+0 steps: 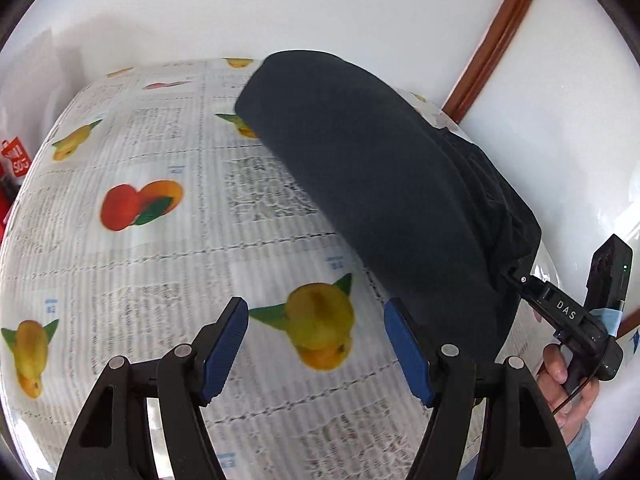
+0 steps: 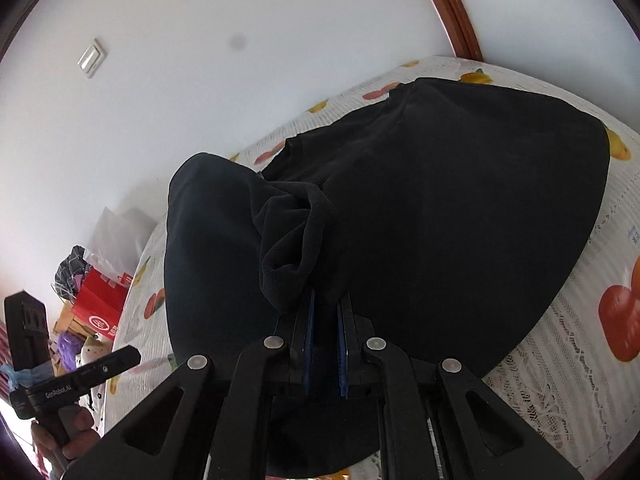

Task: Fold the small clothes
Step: 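Grasp the sweatshirt's folded end with the right tool and lift it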

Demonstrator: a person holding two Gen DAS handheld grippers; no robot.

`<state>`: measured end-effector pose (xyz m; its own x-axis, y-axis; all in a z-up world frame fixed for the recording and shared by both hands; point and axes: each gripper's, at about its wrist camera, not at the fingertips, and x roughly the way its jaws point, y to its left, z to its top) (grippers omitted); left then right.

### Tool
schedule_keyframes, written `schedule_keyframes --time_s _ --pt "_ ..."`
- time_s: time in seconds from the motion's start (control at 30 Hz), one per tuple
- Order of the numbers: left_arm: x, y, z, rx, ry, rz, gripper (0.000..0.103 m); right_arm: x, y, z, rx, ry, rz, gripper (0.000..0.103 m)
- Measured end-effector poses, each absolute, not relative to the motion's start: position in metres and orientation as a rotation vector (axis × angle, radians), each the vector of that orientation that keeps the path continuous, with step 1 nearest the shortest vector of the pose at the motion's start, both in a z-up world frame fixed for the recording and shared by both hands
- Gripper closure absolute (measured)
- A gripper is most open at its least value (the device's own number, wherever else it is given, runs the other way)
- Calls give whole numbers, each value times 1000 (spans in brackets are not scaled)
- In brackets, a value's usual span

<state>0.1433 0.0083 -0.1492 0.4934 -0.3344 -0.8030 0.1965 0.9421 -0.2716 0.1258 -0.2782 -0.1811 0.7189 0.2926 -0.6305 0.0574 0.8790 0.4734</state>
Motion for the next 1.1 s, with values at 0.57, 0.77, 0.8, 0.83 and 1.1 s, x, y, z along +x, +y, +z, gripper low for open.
schedule_keyframes --time_s 0.57,0.77,0.8,0.83,1.1 --pt "181 -52 -165 -118 1051 -368 25 133 -286 -166 307 773 370 51" --pt "169 -40 -165 -109 1043 -384 25 171 -271 -178 372 833 366 62" --pt "165 -37 -165 -105 1042 -388 25 176 -266 -180 353 848 360 68" --pt "161 -32 -165 -106 1037 -391 25 177 -262 -181 330 855 360 77" --pt "136 10 -162 -93 999 -338 28 192 -231 -187 283 893 383 81"
